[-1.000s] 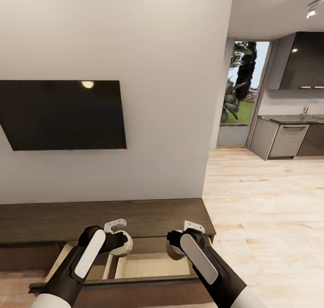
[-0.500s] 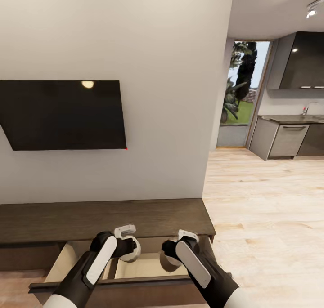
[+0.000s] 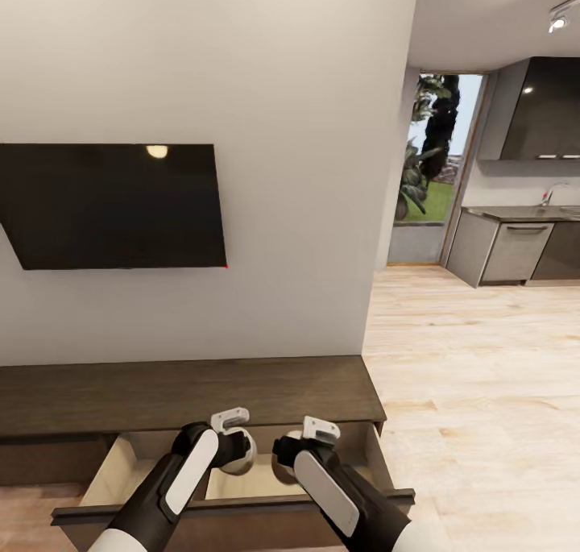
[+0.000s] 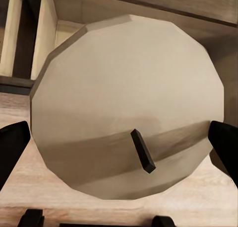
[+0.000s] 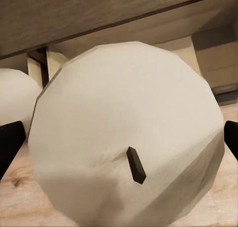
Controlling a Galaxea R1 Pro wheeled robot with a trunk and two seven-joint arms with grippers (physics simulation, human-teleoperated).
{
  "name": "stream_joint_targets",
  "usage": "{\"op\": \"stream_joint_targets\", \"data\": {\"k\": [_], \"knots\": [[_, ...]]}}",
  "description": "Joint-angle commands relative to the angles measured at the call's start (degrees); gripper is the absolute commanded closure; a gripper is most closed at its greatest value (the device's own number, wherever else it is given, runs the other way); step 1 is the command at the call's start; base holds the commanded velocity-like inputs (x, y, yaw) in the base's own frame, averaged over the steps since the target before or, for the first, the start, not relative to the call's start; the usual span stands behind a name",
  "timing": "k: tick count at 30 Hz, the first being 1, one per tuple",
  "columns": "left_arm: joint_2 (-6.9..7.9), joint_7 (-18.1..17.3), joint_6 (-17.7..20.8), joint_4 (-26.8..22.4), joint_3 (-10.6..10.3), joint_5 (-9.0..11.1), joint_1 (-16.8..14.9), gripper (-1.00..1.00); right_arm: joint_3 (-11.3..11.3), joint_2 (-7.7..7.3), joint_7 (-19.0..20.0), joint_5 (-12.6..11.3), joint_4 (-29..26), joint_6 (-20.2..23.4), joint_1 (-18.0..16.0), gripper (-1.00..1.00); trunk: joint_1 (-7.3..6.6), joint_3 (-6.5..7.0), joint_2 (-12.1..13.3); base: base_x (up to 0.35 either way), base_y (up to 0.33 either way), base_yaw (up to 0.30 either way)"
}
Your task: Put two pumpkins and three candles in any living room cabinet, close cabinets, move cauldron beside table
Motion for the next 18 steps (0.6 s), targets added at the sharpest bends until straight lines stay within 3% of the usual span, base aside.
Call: {"op": "stream_joint_targets", "data": {"k": [1, 18], "knots": [[0.03, 0.6, -0.1, 0.0, -0.1, 0.6, 0.0, 1.0, 0.3, -0.03, -0.4, -0.2, 0.0, -0.2, -0.1, 1.0, 0.01, -0.08, -0.1, 0.0, 0.0, 0.0], [0.1, 0.6, -0.3, 0.0, -0.1, 0.7, 0.0, 1.0, 0.7, -0.04, -0.4, -0.3, 0.4, -3.7, -0.1, 1.0, 0.01, -0.08, -0.1, 0.015, -0.027, 0.0]]}}
